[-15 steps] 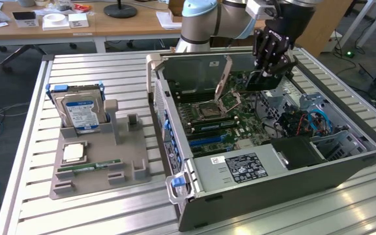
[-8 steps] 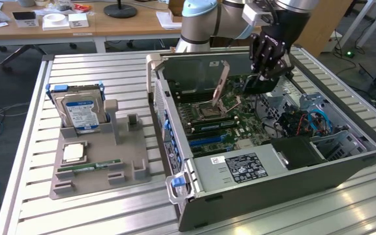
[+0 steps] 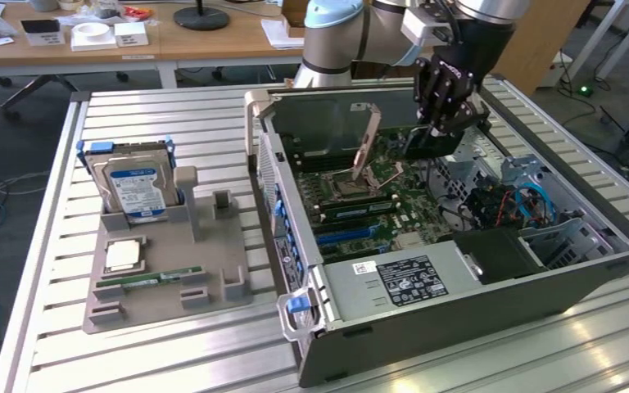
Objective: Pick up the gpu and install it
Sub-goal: 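Insert the gpu into the slot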
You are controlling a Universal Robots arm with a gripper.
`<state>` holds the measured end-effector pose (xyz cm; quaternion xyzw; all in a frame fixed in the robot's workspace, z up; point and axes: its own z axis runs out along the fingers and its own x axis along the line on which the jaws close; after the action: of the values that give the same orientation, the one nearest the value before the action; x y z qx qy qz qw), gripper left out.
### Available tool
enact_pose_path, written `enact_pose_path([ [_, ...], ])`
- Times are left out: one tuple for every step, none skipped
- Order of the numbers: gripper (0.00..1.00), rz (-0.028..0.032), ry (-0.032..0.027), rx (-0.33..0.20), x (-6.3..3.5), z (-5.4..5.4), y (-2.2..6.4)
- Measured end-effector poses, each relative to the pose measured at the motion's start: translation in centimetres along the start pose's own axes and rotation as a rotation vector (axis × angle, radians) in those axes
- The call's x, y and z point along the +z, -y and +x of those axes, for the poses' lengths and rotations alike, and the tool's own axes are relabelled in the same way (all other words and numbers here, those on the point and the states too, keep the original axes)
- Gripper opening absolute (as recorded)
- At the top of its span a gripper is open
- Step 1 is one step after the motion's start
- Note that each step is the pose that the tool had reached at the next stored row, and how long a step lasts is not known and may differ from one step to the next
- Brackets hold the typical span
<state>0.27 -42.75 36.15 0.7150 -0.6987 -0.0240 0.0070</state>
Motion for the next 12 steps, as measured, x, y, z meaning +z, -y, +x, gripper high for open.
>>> enact_pose_path([
  [0.27,0.0004,0.0003,0.000,0.06,0.00,-0.05],
  [0.27,0.0017,0.0002,0.000,0.13,0.00,-0.11],
  [0.27,0.0037,-0.0001,0.000,0.21,0.00,-0.20],
  [0.27,0.0060,-0.0002,0.000,0.28,0.00,-0.30],
  [0.27,0.0077,-0.0001,0.002,0.35,0.00,-0.40],
  [0.27,0.0086,0.0000,0.006,0.40,0.00,-0.48],
  [0.27,0.0092,0.0003,0.013,0.46,0.00,-0.56],
  [0.27,0.0096,0.0005,0.021,0.50,0.00,-0.60],
  [0.27,0.0099,0.0008,0.030,0.55,0.00,-0.64],
  [0.27,0.0100,0.0010,0.037,0.57,0.00,-0.67],
  [0.27,0.0102,0.0013,0.044,0.60,0.00,-0.69],
  [0.27,0.0103,0.0015,0.047,0.64,0.00,-0.71],
])
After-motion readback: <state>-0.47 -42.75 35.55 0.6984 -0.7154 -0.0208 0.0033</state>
